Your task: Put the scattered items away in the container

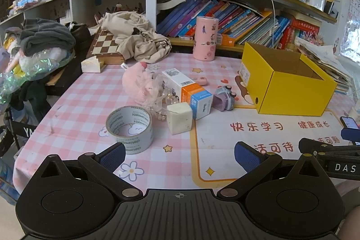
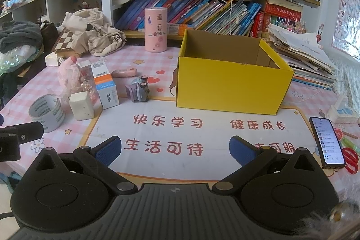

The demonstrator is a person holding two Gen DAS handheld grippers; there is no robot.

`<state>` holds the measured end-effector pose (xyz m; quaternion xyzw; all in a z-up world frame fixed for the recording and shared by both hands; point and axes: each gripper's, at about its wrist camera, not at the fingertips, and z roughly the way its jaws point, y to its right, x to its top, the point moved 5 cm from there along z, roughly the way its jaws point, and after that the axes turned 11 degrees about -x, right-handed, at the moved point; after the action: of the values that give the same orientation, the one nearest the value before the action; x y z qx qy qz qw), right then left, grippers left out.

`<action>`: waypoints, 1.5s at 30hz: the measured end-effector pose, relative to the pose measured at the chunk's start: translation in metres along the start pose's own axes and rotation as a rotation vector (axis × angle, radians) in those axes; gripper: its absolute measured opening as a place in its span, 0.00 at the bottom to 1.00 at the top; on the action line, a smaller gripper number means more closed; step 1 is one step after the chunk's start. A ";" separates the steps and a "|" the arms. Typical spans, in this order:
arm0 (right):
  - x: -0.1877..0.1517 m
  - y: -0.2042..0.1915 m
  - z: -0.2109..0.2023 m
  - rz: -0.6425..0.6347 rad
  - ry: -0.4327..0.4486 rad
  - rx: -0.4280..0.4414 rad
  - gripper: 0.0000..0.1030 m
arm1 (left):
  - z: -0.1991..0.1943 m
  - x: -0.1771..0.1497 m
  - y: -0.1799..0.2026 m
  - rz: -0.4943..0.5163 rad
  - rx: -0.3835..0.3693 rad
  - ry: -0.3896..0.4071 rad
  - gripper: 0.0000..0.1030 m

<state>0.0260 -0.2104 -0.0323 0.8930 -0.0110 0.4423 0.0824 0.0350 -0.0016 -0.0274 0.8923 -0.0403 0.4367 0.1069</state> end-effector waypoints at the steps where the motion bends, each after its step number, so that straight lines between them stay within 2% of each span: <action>1: 0.000 0.001 0.000 -0.001 0.001 0.000 1.00 | 0.000 0.000 0.000 0.001 -0.001 0.001 1.00; 35: 0.000 -0.001 0.000 -0.015 -0.013 0.008 1.00 | 0.000 -0.001 -0.002 -0.009 -0.027 -0.010 1.00; 45: 0.003 -0.003 -0.006 -0.008 0.014 0.030 1.00 | -0.001 0.002 0.001 0.009 -0.044 0.003 1.00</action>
<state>0.0231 -0.2062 -0.0267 0.8909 -0.0001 0.4485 0.0710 0.0351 -0.0023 -0.0252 0.8889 -0.0536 0.4376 0.1244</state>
